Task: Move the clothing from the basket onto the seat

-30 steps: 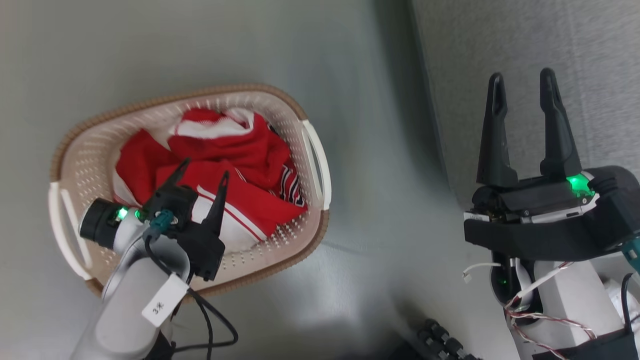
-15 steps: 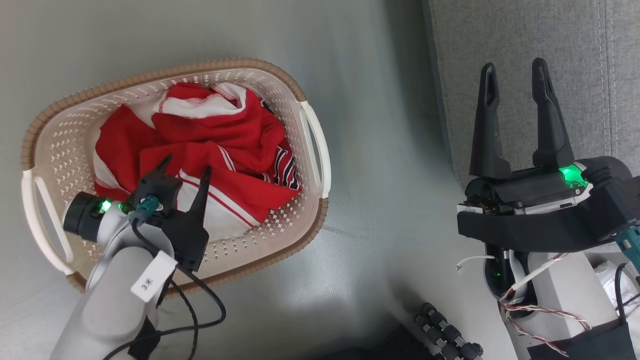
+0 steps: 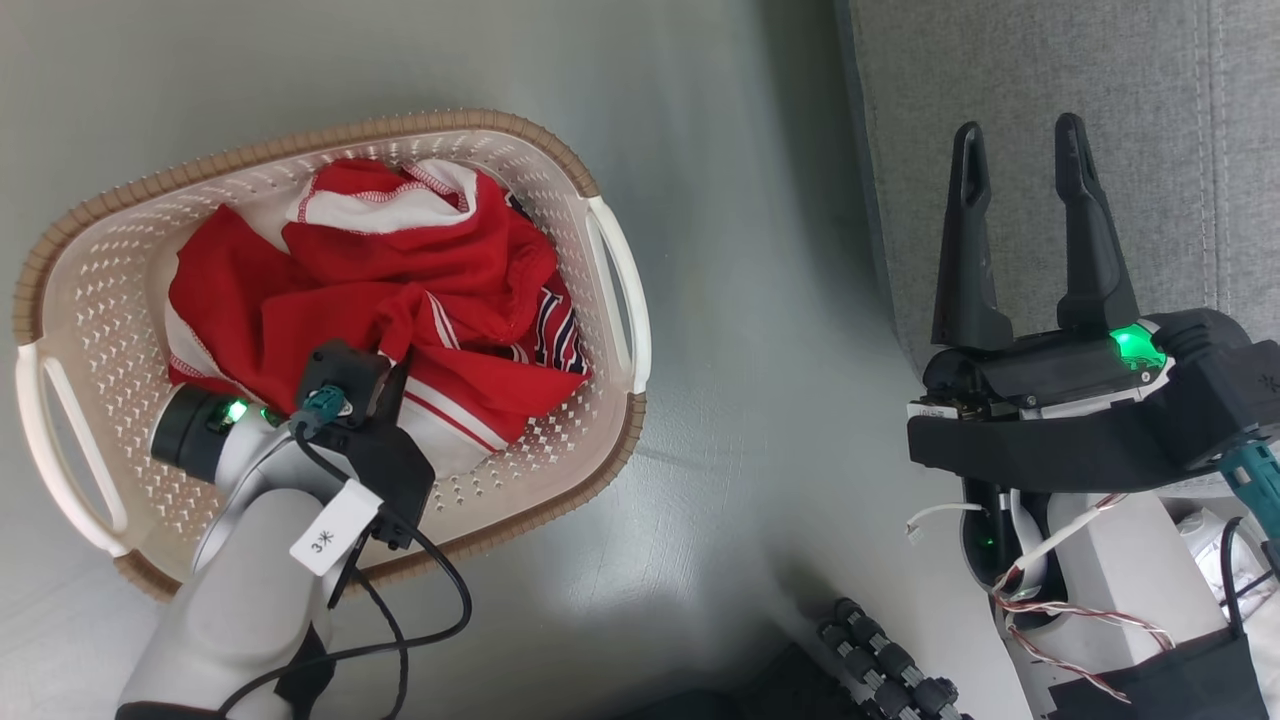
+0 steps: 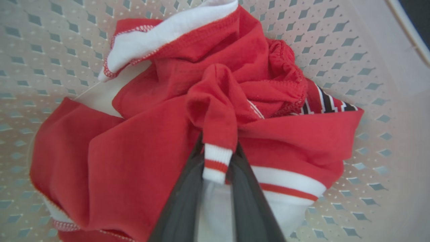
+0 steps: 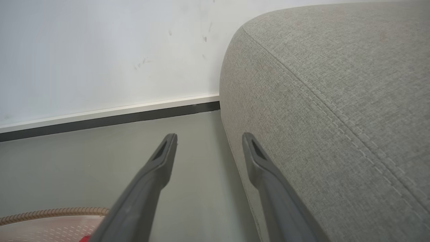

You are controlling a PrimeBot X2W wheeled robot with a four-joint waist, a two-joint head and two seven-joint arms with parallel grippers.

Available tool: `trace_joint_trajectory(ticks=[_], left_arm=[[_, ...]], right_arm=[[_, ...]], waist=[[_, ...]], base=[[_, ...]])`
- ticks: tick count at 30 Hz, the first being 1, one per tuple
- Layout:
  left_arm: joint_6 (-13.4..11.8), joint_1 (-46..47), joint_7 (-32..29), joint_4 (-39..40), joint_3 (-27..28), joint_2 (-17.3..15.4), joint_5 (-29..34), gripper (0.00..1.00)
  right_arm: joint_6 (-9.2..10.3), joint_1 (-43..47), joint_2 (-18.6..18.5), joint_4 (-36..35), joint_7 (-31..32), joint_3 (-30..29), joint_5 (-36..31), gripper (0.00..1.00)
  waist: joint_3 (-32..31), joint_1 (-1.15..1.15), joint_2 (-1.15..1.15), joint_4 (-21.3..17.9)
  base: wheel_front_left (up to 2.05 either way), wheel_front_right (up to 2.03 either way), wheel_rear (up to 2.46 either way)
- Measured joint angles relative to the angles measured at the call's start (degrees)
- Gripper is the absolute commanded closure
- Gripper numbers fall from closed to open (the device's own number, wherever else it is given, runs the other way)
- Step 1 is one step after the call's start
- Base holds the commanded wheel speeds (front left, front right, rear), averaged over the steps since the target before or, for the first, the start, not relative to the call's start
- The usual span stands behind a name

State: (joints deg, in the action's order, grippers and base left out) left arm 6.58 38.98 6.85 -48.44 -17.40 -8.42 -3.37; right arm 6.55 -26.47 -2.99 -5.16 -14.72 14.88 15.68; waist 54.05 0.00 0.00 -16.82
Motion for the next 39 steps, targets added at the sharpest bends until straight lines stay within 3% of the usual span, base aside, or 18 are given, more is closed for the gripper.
trace_joint_trajectory(ticks=[1,3,22,39], left_arm=[[0.00,0.14,0.35,-0.46,-0.02,0.13,-0.01,0.93],[0.01,0.50,1.08,-0.87,0.01,0.64,-0.29,1.00],[0.56,0.66,7.28,-0.07,-2.42,3.14,-2.13,1.00],[0.93,0.37,7.45,11.23,-3.18,3.25,-3.80,1.00]], right_arm=[[0.00,-0.01,0.00,0.07,0.00,0.01,0.00,0.00],[0.00,-0.04,0.01,0.20,0.00,-0.08,0.00,0.00],[-0.54,-0.17,0.01,7.51,0.00,-3.42,-1.19,0.00],[-2.31,0.02,-0.03,15.71,0.00,-2.89,-1.00,0.00]], waist=[[-0.15,0.00,0.00,0.00],[-0.52,0.00,0.00,0.04],[-9.61,-0.01,0.00,4.01],[-23.49,-0.01,0.00,9.24]], base=[[0.00,0.00,0.00],[0.00,0.00,0.00],[0.00,0.00,0.00],[0.00,0.00,0.00]])
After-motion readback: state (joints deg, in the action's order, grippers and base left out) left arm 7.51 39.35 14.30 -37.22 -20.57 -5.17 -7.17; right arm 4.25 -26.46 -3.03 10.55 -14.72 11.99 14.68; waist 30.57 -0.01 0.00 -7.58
